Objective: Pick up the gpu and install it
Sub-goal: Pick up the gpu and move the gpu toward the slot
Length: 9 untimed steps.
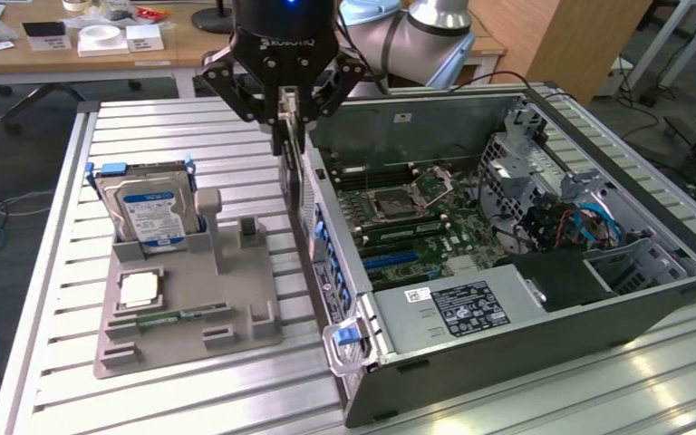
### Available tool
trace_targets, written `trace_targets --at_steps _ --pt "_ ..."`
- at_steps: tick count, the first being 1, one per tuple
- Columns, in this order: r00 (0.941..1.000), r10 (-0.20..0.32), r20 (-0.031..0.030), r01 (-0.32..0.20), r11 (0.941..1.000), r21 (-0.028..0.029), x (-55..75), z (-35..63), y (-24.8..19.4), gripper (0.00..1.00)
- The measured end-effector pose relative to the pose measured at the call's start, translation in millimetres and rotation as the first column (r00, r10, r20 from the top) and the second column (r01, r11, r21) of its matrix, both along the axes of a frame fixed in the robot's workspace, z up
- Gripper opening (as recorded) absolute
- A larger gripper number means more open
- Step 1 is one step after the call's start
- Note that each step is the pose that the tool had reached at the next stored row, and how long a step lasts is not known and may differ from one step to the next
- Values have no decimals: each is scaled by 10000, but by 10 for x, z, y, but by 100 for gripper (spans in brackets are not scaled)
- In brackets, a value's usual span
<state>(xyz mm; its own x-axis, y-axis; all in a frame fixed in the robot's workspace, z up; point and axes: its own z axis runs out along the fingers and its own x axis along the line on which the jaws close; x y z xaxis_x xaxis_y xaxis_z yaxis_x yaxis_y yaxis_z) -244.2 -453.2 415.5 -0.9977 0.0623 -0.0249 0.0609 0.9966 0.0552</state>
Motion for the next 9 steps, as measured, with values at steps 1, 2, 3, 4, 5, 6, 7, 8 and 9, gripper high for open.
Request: trace_targets --at_steps 1,2,3,4,5,6,7,8,9 --pt "10000 0 1 0 10000 4 14 0 1 27" --pt "10000 0 0 0 10000 7 28 0 2 27" --pt "10000 1 0 -1 10000 12 43 0 2 27" --pt "10000 1 0 -1 10000 17 61 0 3 27" --pt "10000 1 0 -1 10000 23 78 0 4 27" --pt "10000 1 1 -1 10000 29 97 0 4 27" --pt "10000 1 1 -1 10000 35 116 0 5 27" --pt "10000 1 1 -1 10000 42 136 0 5 27" --pt "10000 0 0 0 10000 49 158 0 6 27"
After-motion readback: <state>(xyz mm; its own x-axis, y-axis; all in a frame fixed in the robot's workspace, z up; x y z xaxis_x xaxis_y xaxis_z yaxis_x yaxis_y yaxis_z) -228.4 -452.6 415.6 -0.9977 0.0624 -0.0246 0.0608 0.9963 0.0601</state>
